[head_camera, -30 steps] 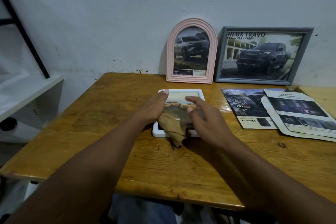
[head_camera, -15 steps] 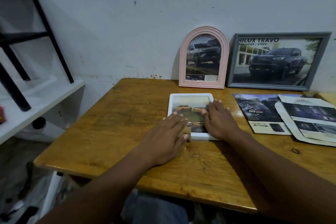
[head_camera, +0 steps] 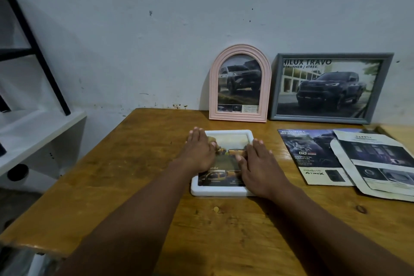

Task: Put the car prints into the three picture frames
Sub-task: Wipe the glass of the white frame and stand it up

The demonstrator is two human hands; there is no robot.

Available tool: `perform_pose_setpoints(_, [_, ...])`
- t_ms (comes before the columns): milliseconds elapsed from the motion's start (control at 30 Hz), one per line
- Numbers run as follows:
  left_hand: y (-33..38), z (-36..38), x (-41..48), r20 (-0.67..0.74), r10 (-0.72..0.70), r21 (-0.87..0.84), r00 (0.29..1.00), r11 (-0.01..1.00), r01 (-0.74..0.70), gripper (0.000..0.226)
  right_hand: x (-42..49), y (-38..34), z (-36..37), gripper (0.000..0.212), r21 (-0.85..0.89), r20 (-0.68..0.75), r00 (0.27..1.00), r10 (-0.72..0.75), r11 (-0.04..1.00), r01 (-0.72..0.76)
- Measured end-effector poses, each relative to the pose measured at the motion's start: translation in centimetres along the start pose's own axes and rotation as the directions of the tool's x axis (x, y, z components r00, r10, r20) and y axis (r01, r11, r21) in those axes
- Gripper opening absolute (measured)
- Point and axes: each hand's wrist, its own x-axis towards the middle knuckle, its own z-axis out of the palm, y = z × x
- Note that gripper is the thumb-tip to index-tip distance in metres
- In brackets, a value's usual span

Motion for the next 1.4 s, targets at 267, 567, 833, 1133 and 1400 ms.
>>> perform_pose_setpoints(267, [0.9,-0.5,5.3,0.032,0.091,0.095,0.995,0.991,-0.094,0.068,0.2,0.1,0.0,0.068,-0.069,-0.031,0.999,-0.026,0.997,0.024])
perform_pose_setpoints(567, [0.9,-1.2,4.1,-0.082,0.225,-0.025,0.971,0.973,-0.228,0.059,2.2,0.1,-2.1,0.057,-0.028,-0.068,0.997,0.041,0.999,-0.043])
perform_pose_setpoints(833, [-1.2,0.0,-0.4,-0.131,0.030,0.006,0.991,1.000,-0.030,0.066,9.5,-3.3,-1.8,0.042,-0.063,0.198,0.939,-0.282,0.952,0.299])
perform_pose_setpoints(1133, [-1.5,1.1,-0.3,-0.052,0.047,0.152,0.998,0.988,-0.039,0.082,8.4,0.9,-4.3,0.019,-0.345,-0.084,0.993,-0.085,0.937,0.051])
perform_pose_setpoints(1400, [-1.5,1.2,-0.2,-0.065,0.032,0.116,0.997,0.993,-0.025,0.092,3.3,3.5,-7.9,0.010,-0.028,-0.036,0.996,0.080,0.996,-0.081])
